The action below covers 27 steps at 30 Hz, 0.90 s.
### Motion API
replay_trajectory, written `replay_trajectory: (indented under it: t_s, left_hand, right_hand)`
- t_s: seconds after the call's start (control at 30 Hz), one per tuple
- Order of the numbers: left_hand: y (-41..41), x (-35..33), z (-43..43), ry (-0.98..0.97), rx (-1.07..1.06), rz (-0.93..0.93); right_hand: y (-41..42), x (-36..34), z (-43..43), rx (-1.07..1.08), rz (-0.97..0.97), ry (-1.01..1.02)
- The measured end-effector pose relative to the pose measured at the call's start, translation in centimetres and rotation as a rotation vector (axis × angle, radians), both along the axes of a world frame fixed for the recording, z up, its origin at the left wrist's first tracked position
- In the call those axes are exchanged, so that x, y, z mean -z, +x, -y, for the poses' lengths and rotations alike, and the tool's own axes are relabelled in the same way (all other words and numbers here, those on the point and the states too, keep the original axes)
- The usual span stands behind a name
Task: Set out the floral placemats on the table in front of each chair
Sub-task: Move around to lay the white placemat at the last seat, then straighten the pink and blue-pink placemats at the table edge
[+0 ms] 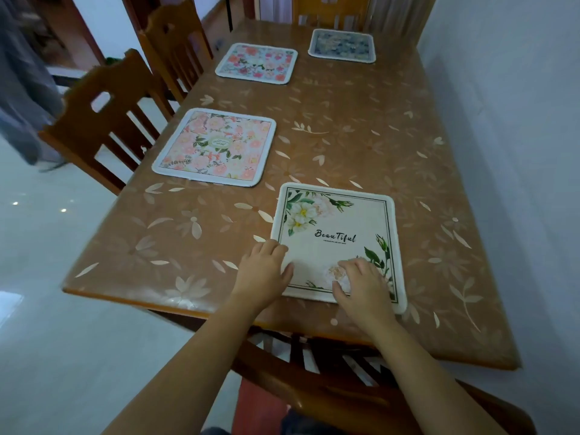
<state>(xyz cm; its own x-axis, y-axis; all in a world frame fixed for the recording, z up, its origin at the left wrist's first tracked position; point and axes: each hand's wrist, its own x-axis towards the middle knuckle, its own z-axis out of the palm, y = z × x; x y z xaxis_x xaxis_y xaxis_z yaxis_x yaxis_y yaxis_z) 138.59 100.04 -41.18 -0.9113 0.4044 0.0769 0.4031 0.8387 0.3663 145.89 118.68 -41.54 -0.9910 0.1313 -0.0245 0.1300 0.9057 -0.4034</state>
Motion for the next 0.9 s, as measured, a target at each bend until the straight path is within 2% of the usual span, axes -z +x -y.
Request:
replay_trajectory:
  t_s: [0.17,0.4,0.63,0.9]
  left_hand:
    - [1.2,-2.4,6.8,0.065,-0.111,-0.072]
    - [3.3,-5.0,19.4,0.079,-0.165,-0.123]
    - [3.3,-7.5,31.0,0.030,-0.202,-0.179]
    - [-0.5,-7.7,38.2,0.013,-0.242,-0.207]
  right_hand:
    - [-1.3,-3.3,7.3,0.010,-0.079,-0.023]
    - [-3.5,-7.1,21.7,-0.112,-0.212,-0.005]
    - [-4.6,-8.9,34.3,-0.124,-0.224,0.001]
    - [-9.1,-8.2,43.0,-0.130,-0.209,0.005]
